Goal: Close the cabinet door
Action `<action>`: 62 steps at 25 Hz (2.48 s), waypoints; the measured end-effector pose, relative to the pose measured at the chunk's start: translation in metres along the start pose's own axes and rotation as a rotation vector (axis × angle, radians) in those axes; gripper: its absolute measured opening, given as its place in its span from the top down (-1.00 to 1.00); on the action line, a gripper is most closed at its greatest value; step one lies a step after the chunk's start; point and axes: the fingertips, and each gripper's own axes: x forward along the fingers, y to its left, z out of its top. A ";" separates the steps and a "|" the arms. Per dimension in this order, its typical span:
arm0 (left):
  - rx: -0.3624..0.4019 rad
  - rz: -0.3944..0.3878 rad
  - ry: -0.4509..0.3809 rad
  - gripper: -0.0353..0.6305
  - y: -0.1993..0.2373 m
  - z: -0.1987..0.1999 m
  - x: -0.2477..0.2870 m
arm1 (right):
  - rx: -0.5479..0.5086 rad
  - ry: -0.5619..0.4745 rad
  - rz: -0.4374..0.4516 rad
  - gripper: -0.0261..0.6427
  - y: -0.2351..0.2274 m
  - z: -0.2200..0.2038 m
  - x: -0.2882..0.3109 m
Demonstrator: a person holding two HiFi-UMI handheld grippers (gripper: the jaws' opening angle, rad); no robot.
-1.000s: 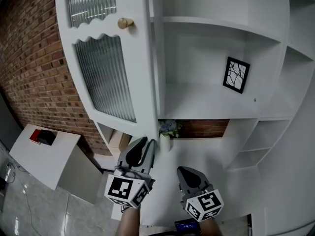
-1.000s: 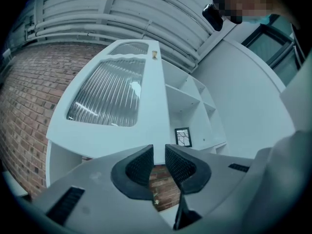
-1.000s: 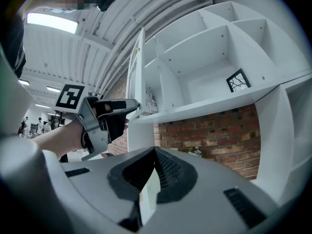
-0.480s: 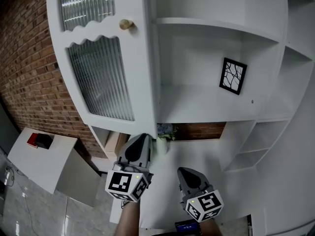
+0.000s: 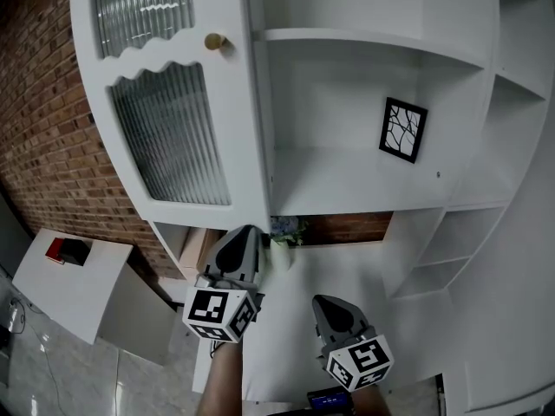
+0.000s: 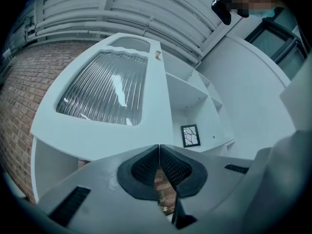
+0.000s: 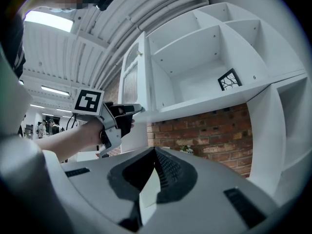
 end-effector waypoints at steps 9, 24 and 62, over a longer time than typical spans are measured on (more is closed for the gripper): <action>-0.001 0.018 0.023 0.84 0.000 -0.001 0.001 | -0.004 0.007 -0.037 0.92 -0.001 -0.003 -0.018; -0.100 -0.043 0.087 0.84 -0.034 -0.019 -0.100 | 0.019 -0.036 -0.129 0.92 0.028 0.001 -0.048; -0.123 0.041 0.084 0.84 0.000 -0.023 -0.179 | -0.067 -0.037 -0.165 0.92 0.078 0.009 -0.052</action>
